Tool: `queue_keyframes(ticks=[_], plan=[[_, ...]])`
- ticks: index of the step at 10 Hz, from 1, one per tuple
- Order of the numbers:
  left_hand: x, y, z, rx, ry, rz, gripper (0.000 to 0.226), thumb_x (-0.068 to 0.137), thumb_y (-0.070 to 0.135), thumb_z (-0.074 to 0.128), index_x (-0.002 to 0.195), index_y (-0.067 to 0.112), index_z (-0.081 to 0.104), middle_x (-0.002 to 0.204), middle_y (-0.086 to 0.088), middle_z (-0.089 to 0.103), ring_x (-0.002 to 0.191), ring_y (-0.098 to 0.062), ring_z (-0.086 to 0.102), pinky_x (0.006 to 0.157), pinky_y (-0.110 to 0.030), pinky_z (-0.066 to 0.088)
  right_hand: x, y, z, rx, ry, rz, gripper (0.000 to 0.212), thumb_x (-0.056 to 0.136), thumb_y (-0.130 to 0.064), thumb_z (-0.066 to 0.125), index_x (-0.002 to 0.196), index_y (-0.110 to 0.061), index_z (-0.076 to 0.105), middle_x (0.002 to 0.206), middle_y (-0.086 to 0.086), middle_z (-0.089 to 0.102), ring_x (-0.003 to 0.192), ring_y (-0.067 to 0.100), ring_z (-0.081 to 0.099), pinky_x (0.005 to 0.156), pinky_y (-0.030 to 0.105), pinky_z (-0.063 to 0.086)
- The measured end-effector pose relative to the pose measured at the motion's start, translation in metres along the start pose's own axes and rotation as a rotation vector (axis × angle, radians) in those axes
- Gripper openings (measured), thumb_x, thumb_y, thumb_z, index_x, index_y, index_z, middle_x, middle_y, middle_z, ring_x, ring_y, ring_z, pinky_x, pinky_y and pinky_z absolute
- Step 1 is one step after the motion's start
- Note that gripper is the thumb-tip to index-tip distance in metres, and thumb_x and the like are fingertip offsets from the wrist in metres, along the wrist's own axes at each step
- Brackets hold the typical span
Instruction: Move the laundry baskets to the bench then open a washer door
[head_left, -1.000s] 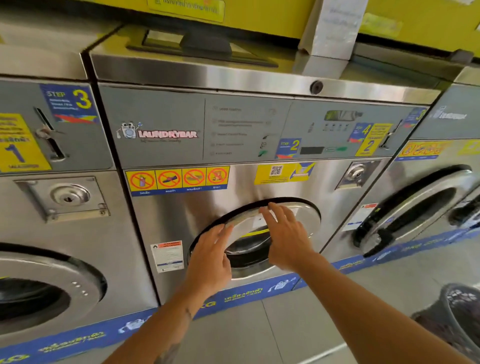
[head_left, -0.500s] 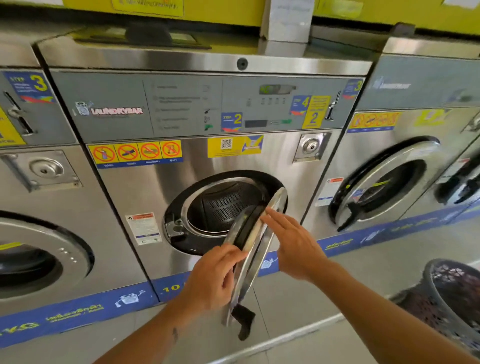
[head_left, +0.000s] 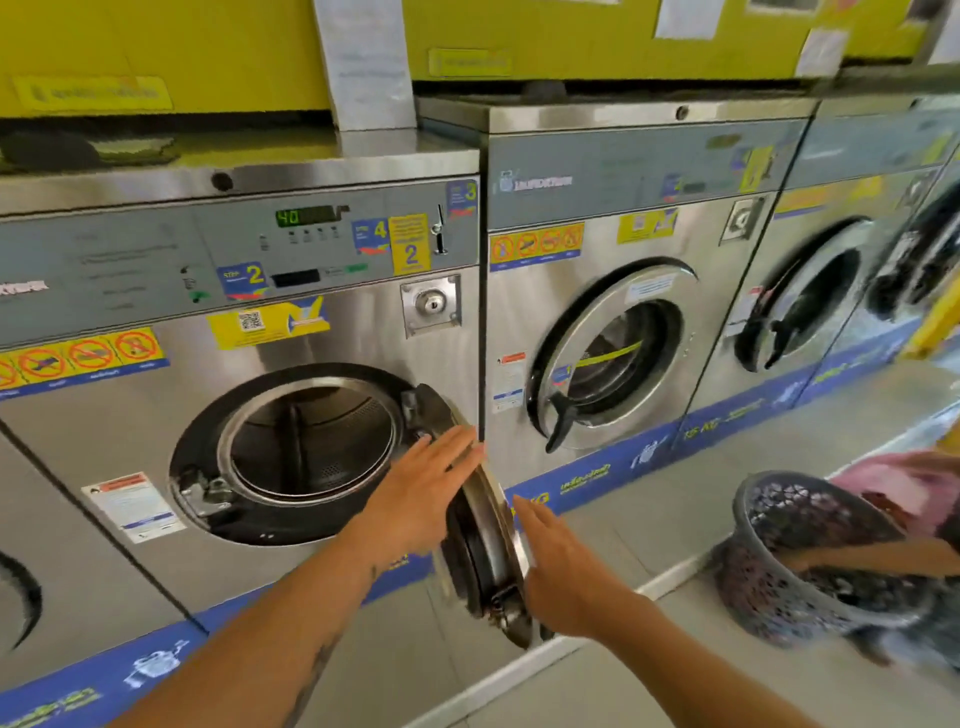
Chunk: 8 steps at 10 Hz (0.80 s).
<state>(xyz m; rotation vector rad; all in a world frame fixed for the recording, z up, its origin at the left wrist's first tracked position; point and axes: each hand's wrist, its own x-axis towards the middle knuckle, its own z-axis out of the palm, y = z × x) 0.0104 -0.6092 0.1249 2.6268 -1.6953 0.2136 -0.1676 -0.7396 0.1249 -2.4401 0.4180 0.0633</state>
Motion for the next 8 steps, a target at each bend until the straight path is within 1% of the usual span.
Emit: queue_keyframes(ticks=[1, 2, 3, 4, 5, 6, 7, 8], plan=[[0.023, 0.014, -0.006, -0.049, -0.012, -0.013, 0.092, 0.071, 0.006, 0.064, 0.152, 0.018, 0.022, 0.162, -0.004, 0.012, 0.150, -0.022, 0.011, 0.119, -0.048, 0.020, 0.006, 0.017, 0.001, -0.022, 0.017, 0.025, 0.087, 0.074, -0.020, 0.071, 0.144, -0.024, 0.019, 0.143, 0.000, 0.034, 0.131, 0.028, 0.039, 0.106, 0.040, 0.040], [0.054, 0.036, -0.016, -0.095, -0.071, -0.066, 0.095, 0.073, 0.000, 0.057, 0.154, 0.020, 0.012, 0.163, 0.002, 0.000, 0.150, -0.016, 0.001, 0.122, -0.043, 0.009, 0.021, 0.035, -0.003, -0.074, 0.077, 0.108, 0.118, 0.071, -0.030, 0.077, 0.151, -0.014, -0.007, 0.156, 0.009, 0.011, 0.143, 0.033, 0.019, 0.117, 0.044, 0.027], [0.076, 0.046, -0.021, -0.143, -0.124, -0.093, 0.096, 0.074, 0.001, 0.056, 0.154, 0.020, 0.008, 0.163, 0.003, -0.005, 0.150, -0.015, -0.002, 0.122, -0.042, 0.006, 0.033, 0.045, -0.016, -0.123, 0.096, 0.130, 0.123, 0.073, -0.033, 0.076, 0.150, -0.006, -0.015, 0.159, 0.014, -0.001, 0.148, 0.035, 0.002, 0.121, 0.042, 0.013], [0.110, 0.059, -0.025, -0.266, -0.144, -0.174, 0.087, 0.077, 0.002, 0.050, 0.154, 0.019, 0.012, 0.163, 0.004, 0.001, 0.150, -0.015, 0.001, 0.121, -0.044, 0.007, 0.053, 0.067, -0.043, -0.242, 0.087, 0.148, 0.125, 0.074, -0.037, 0.075, 0.149, -0.001, -0.019, 0.161, 0.016, -0.010, 0.149, 0.034, -0.005, 0.121, 0.043, 0.014], [0.123, 0.065, -0.023, -0.368, -0.082, -0.266, 0.078, 0.080, 0.003, 0.045, 0.153, 0.018, 0.019, 0.162, 0.004, 0.011, 0.149, -0.014, 0.007, 0.121, -0.041, 0.010, 0.068, 0.083, -0.057, -0.249, 0.090, 0.176, 0.123, 0.072, -0.032, 0.074, 0.150, -0.005, -0.018, 0.161, 0.013, -0.010, 0.149, 0.033, 0.000, 0.118, 0.046, 0.025], [0.118, 0.064, -0.023, -0.443, -0.047, -0.374, 0.072, 0.084, 0.011, 0.044, 0.152, 0.017, 0.022, 0.161, 0.002, 0.018, 0.148, -0.017, 0.015, 0.121, -0.040, 0.016, 0.079, 0.096, -0.070, -0.242, 0.081, 0.204, 0.121, 0.071, -0.026, 0.072, 0.151, -0.011, -0.017, 0.162, 0.010, -0.008, 0.149, 0.032, 0.004, 0.116, 0.049, 0.028], [0.102, 0.056, -0.027, -0.427, -0.082, -0.435, 0.069, 0.086, 0.014, 0.046, 0.151, 0.014, 0.023, 0.161, -0.001, 0.019, 0.148, -0.019, 0.016, 0.120, -0.041, 0.018, 0.081, 0.093, -0.079, -0.241, 0.053, 0.222, 0.117, 0.072, -0.025, 0.071, 0.152, -0.012, -0.014, 0.162, 0.008, -0.003, 0.148, 0.032, 0.010, 0.114, 0.051, 0.030], [0.071, 0.034, -0.034, -0.396, -0.093, -0.572, 0.059, 0.088, 0.021, 0.048, 0.145, 0.011, 0.033, 0.155, -0.005, 0.029, 0.143, -0.024, 0.027, 0.116, -0.040, 0.025, 0.081, 0.075, -0.089, -0.271, 0.064, 0.206, 0.099, 0.076, -0.024, 0.066, 0.152, -0.010, 0.005, 0.157, 0.010, 0.020, 0.141, 0.033, 0.028, 0.108, 0.051, 0.037]])
